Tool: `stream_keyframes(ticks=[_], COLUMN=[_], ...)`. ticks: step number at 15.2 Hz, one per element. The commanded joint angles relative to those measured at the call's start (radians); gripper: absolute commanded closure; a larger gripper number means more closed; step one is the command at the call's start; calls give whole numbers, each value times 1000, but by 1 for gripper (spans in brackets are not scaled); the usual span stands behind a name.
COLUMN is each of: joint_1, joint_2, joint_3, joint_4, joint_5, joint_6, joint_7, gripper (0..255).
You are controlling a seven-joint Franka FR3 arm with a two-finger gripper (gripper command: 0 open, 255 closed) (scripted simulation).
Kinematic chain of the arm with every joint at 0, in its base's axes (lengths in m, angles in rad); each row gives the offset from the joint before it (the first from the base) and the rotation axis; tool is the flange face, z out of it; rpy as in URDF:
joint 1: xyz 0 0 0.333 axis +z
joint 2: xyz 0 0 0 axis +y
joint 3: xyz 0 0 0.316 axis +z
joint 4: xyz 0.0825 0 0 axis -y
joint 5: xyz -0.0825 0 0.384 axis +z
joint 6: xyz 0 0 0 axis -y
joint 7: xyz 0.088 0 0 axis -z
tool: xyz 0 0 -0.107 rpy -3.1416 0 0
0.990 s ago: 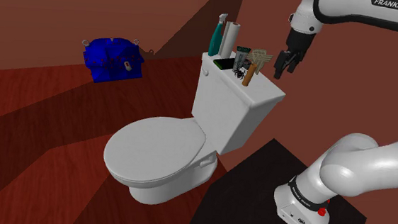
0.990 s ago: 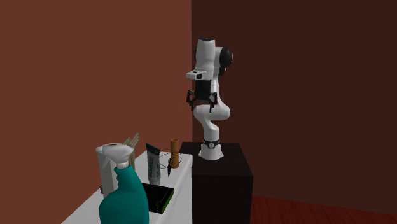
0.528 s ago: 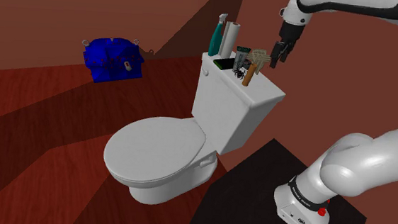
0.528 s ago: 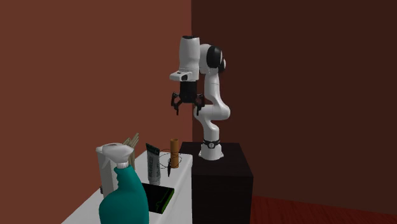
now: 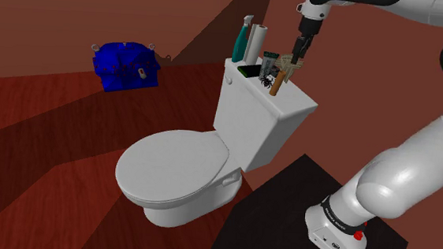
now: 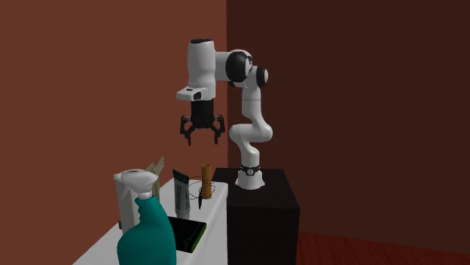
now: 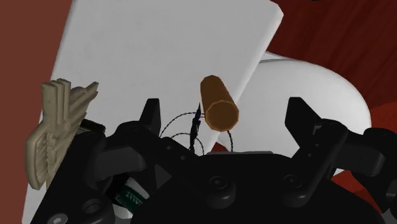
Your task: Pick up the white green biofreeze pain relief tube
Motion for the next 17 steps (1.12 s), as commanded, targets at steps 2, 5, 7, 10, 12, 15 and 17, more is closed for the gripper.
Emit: stream_keyframes(ticks=[2,5,7,10,12,15,17], joint_1=[-20,-53,-84,-148,-142,-134,-129], joint_2=[133,281,387,569,557,544,537], joint_3=[-28,-39,-38,-24,-22,-22,-22], joint_4=[144,318,455,717,671,608,571], joint_5=[47,104,143,201,197,193,191], joint_6=[-20,-59,-99,-189,-154,-106,-75], joint_7=[-115,-213,-273,-347,-346,-344,-344], gripper=[0,0,0,0,0,0,0])
